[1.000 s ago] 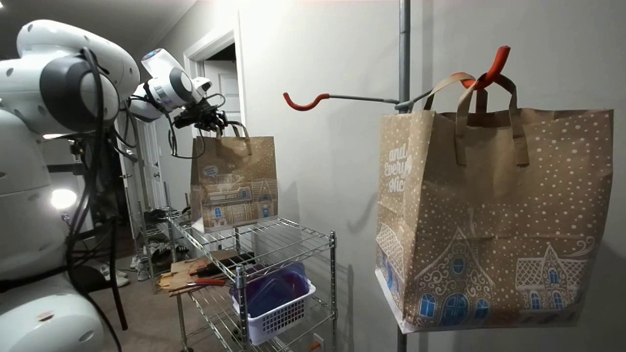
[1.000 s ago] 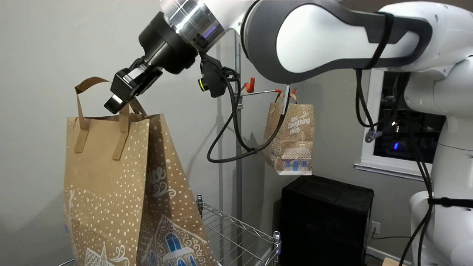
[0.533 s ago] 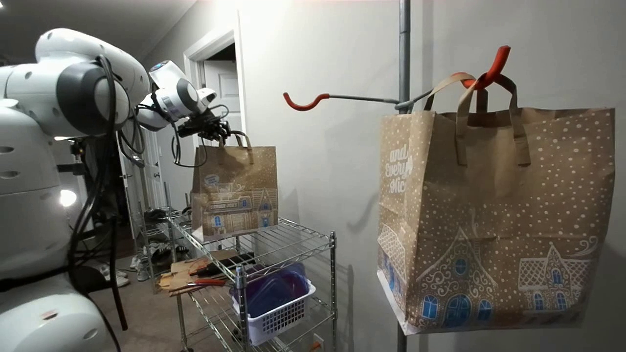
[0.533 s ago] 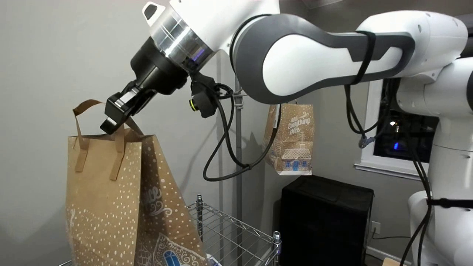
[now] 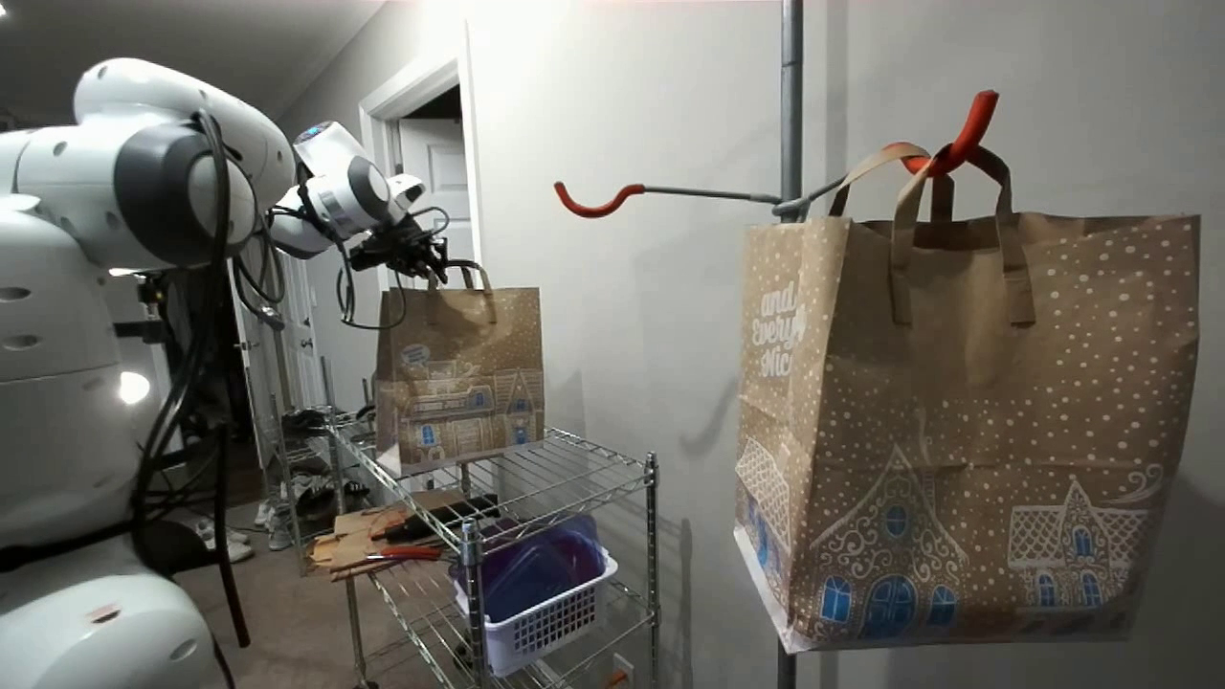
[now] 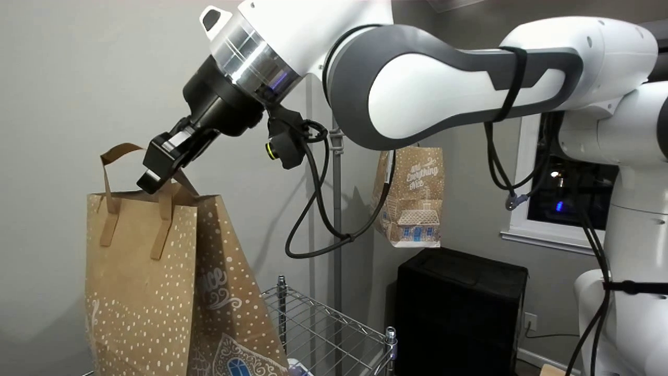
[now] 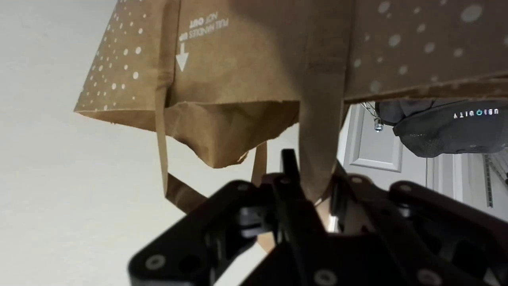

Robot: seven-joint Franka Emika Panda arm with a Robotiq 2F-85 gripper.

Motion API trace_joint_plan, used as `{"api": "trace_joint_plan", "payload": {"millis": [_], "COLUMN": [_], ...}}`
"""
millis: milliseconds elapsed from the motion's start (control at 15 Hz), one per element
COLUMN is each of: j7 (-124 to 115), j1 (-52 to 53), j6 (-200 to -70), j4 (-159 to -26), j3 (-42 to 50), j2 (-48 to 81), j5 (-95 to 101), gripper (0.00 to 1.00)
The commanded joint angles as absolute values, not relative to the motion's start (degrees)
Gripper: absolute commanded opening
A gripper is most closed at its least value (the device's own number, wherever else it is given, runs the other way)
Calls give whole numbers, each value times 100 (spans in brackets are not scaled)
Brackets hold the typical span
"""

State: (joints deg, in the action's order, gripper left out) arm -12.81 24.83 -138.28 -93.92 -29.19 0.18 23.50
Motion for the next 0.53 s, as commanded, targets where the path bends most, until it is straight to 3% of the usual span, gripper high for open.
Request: {"api": "trace_joint_plan", "payload": {"millis": [0, 467], "j7": [-1224, -796], "j1": [2563, 2614], "j6": [-13871, -12694], "j4": [-9499, -9585], "j3": [-2810, -2846], "j2": [-107, -564], "j5": [2333, 1989], "gripper": [50, 95]}}
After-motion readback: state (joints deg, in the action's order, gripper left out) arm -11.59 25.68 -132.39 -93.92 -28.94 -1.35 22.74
